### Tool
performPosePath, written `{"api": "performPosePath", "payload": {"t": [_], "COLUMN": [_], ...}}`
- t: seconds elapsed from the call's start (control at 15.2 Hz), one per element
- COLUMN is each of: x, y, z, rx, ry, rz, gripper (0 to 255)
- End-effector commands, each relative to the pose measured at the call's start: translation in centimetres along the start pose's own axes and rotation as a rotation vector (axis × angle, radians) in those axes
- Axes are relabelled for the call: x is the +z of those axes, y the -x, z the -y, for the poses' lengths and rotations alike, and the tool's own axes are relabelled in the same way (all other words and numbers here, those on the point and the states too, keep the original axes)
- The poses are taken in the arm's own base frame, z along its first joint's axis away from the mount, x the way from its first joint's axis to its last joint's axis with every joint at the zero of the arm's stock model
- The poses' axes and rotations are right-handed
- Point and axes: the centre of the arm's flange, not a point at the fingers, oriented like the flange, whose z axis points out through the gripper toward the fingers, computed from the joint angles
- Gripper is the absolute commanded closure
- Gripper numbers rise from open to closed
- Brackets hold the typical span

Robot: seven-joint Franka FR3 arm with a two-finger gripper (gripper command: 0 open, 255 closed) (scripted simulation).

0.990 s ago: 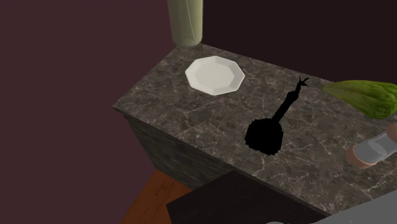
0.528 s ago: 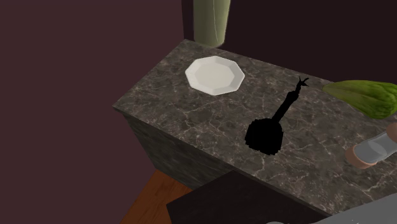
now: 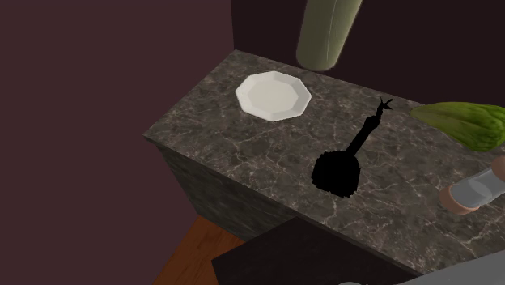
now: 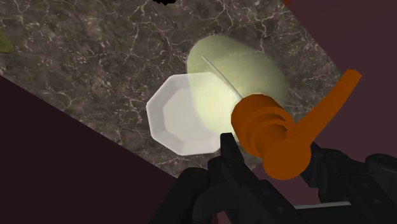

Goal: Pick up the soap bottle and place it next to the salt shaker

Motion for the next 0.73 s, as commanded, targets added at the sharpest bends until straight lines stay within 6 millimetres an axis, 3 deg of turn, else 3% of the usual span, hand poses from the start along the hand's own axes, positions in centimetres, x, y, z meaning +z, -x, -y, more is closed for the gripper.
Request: {"api": "performPosePath", "payload": {"t": [0.0,0.66], "x": [-0.3,-1.9], "y": [1.6,9.2], "z": [-2.1,-12.8], "rx": [-0.001,-0.001], "ry": [-0.001,-0.001], "rz": [0.000,0.000], "gripper": [255,255]}}
